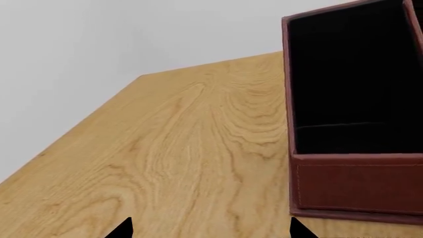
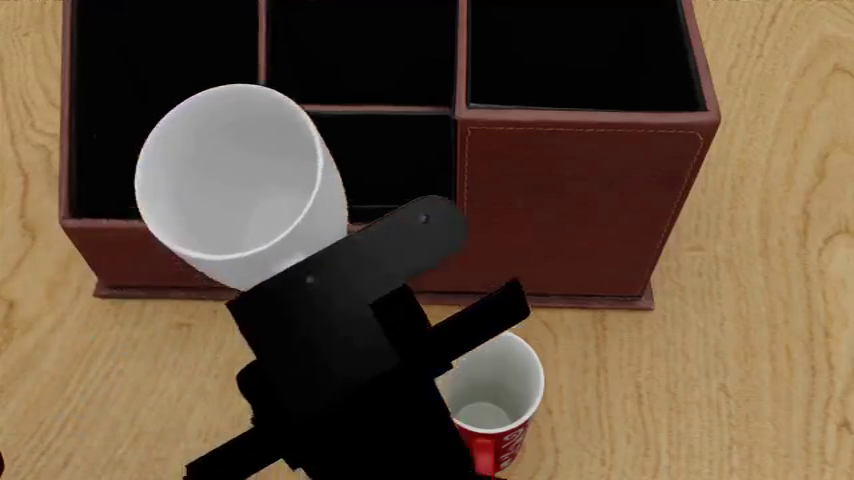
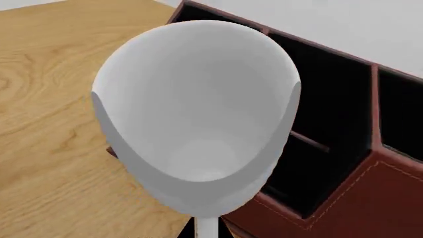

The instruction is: Pick up the white mug and place it to the right of the caddy.

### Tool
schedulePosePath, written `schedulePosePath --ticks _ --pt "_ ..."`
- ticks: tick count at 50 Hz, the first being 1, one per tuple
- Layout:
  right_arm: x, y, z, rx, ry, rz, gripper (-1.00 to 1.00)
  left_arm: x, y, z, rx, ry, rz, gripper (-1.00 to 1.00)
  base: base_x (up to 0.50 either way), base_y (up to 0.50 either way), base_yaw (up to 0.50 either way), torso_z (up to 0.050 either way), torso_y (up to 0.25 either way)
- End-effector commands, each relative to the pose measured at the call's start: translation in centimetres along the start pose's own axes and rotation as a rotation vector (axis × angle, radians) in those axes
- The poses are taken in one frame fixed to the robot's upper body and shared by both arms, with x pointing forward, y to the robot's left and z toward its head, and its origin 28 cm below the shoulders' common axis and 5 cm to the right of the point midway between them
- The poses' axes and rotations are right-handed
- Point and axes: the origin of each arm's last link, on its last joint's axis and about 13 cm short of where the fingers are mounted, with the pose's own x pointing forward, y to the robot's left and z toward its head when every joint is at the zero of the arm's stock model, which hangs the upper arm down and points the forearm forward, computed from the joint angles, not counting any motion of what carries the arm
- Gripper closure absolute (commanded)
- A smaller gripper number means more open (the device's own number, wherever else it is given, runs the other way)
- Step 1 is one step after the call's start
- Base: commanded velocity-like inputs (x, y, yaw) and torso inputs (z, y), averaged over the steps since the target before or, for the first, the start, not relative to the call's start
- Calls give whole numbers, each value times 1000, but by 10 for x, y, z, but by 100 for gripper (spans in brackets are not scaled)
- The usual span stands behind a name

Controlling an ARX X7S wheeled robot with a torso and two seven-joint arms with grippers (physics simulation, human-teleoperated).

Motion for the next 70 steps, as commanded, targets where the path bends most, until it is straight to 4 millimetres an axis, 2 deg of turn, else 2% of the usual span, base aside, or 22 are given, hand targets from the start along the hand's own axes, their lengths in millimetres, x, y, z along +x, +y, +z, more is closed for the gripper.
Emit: schedulePosePath --ticks 1,22,44,61,65,70 --pt "-19 -23 10 -11 -19 -134 100 0 -1 -1 -3 0 -5 -100 0 0 0 0 0" --pt "-50 -66 37 -35 -22 -347 100 0 -3 2 -1 -5 -7 -100 0 0 0 0 0" --pt "-76 -107 61 5 29 -486 100 5 -9 3 -12 -12 -24 -100 0 0 0 0 0" --pt "-86 -141 71 74 80 -535 100 4 -11 2 -6 -12 -32 -100 0 0 0 0 1" --pt "-83 -148 72 161 61 -483 100 3 -13 2 -10 -13 -38 -100 0 0 0 0 0" --pt "-83 -162 71 177 76 -541 100 3 -15 3 -7 -17 -47 -100 0 0 0 0 2"
